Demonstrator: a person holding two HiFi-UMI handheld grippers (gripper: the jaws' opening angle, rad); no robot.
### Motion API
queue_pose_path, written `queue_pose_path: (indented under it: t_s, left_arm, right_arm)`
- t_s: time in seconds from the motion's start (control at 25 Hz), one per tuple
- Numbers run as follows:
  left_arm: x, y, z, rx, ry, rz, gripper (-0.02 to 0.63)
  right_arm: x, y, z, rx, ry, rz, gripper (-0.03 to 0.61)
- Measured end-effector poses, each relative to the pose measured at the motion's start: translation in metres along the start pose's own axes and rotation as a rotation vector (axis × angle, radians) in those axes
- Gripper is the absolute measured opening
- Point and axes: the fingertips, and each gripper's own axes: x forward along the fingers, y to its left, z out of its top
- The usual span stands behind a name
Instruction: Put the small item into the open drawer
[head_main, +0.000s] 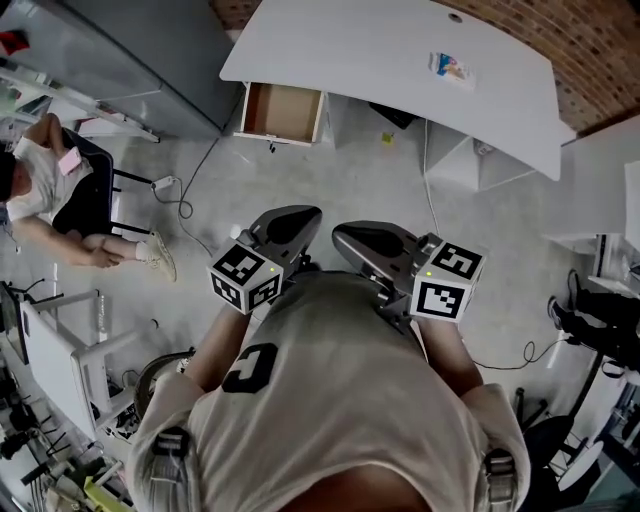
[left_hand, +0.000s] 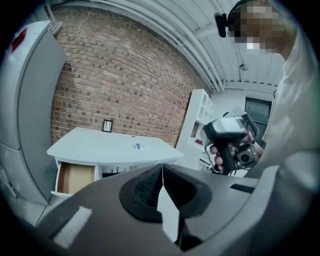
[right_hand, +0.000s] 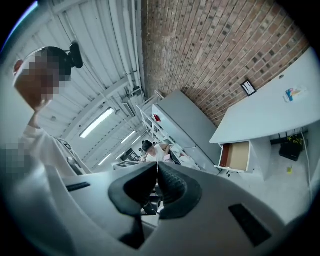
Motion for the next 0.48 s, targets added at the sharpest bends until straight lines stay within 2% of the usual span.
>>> queue_pose_path:
  t_s: [0.24,0.48]
  left_arm:
    - [0.045,-0.032,0.004,0.026,0.038,-0.012,0.006]
    - [0.087,-0.057,0.015,0.046,0.040,-0.019,0.006]
  right_arm:
    - [-0.050,-0.019,0.013,0.014,-0.034,0.004,0.006]
    - [-0.096,-0.039,0.023,0.019,-0.061,-0.007,0.006]
